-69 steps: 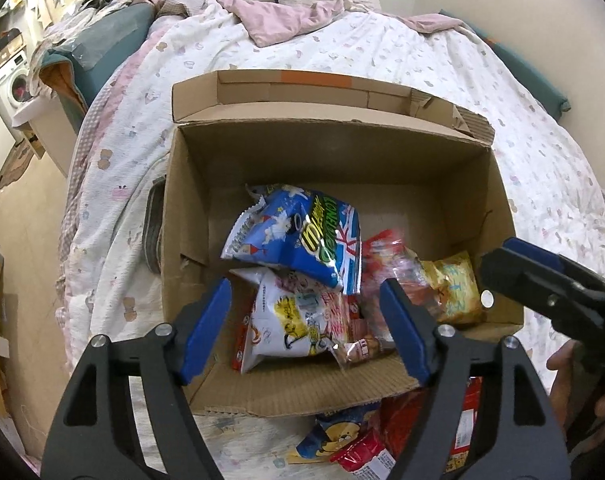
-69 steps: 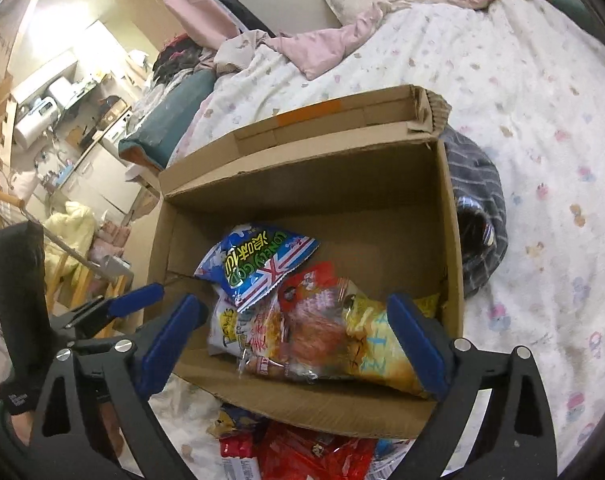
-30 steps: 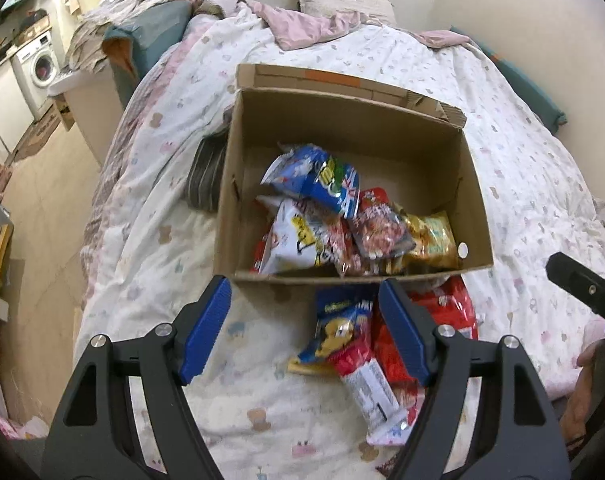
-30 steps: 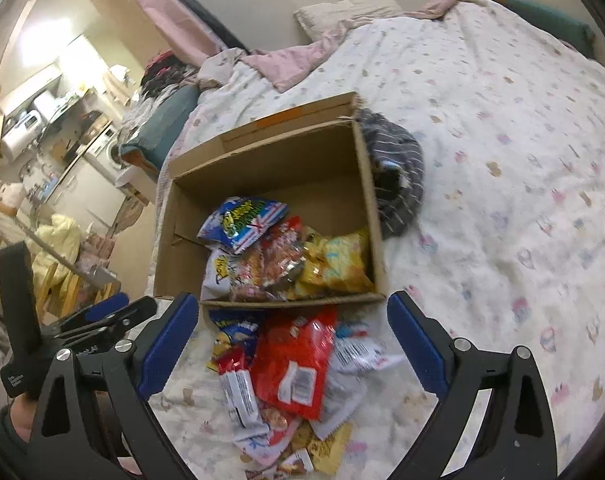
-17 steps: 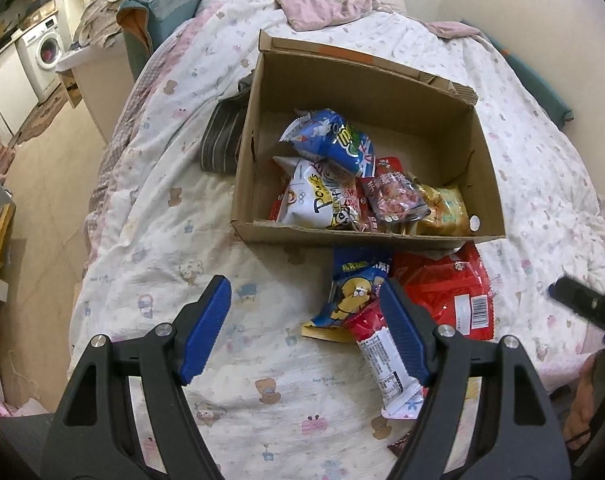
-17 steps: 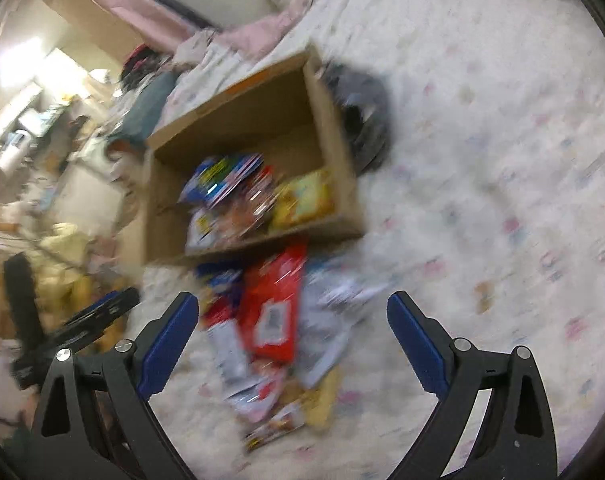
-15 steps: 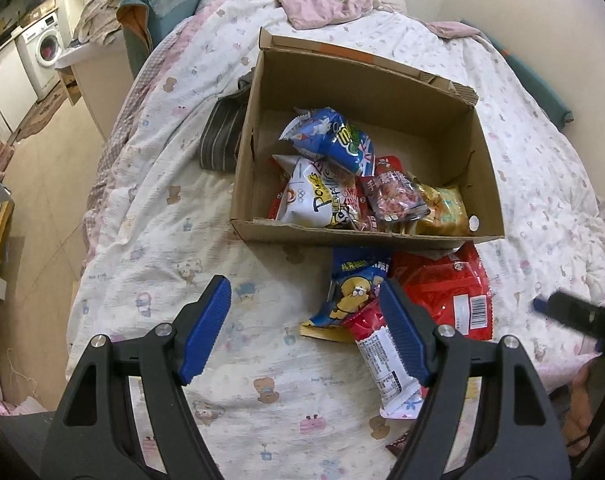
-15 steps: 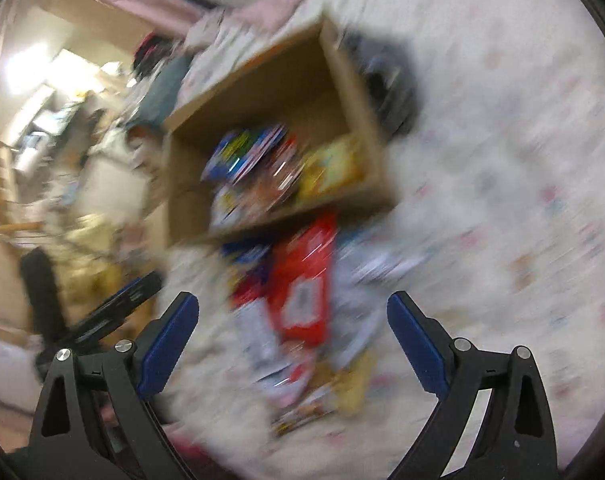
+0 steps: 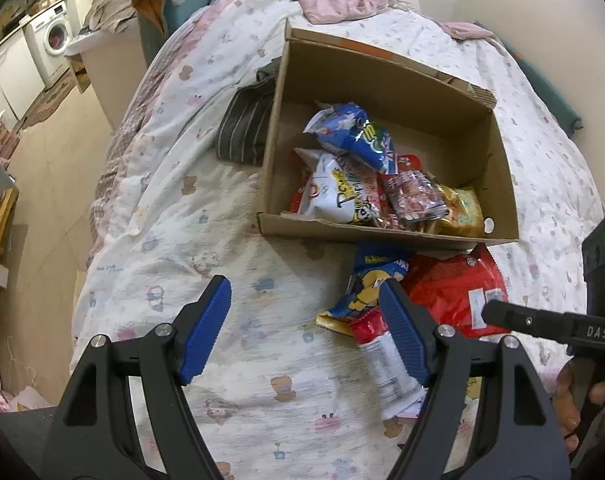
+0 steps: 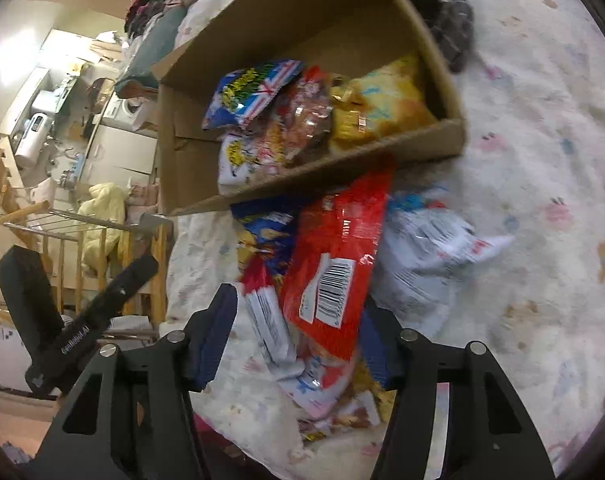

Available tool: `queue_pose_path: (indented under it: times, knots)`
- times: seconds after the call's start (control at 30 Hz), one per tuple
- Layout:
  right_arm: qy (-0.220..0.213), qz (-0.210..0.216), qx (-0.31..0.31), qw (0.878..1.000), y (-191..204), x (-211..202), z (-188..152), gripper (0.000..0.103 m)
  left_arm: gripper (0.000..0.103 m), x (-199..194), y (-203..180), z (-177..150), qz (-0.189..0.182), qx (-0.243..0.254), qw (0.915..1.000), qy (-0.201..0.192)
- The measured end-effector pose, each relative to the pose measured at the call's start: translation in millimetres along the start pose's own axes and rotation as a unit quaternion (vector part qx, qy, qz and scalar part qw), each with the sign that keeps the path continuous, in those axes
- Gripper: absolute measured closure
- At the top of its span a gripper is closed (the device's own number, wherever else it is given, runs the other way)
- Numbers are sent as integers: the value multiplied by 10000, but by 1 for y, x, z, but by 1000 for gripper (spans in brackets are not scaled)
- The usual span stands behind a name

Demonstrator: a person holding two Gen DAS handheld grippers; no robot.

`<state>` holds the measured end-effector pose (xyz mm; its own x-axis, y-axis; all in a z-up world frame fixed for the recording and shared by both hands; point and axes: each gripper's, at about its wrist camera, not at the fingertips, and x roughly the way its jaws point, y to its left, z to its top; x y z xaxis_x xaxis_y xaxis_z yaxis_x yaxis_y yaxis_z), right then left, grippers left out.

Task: Organize snacks
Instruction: 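Grasp the red barcode bag with the right tool while the left tool grasps the white-red wafer bar, then carry the red bag and wafer bar over the box with both tools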

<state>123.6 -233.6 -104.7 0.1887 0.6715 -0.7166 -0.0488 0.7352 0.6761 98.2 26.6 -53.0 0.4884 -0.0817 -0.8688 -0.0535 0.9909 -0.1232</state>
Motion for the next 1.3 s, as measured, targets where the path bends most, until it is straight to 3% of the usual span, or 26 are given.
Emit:
queue_pose_path:
  times: [0.2,0.3,0.33,0.37,0.47,0.77,0.9,1.0,1.1,1.13,1.2,1.3]
  knots:
    - [207,-336,46,9992,1,37,15,43,29,4,2,0,50,16,10000,56]
    - [150,-446,84,9989,-1,39,16,63,29,7,2,-2,80,37,9999,120]
    - [142,-617,114,9979,-3,39,16,81,29,9,2,-4,92,58,9998,176]
    - [171,-668,141,9975,-5,37,15,85,29,11,2,-6,97,93,9996,244]
    - [76,-581,130,9982,-6,26,11,88,29,19,1,-17,141,161,9987,453]
    - [-414,-318,-404,9978,0,-33,-21,89,29,59,-19,-52,-484,64,9875,1501]
    - [-669,-361,-465,9960,-5,-53,-32,89,30,69,-30,-57,-497,147,9853,1629]
    - [-700,-459,-344,9959,-14,-58,-36,89,41,76,-38,-57,-536,141,9840,1693]
    - [-751,-498,-321,9954,-17,-65,-37,89,59,86,-40,-58,-494,98,9819,1826]
    - [-781,-485,-315,9953,-17,-66,-37,89,70,91,-40,-59,-453,61,9809,1893]
    - [-810,-470,-293,9952,-19,-68,-36,89,74,98,-39,-60,-395,19,9785,2027]
    - [-810,-462,-317,9951,-18,-67,-36,89,74,89,-39,-58,-321,95,9813,1898]
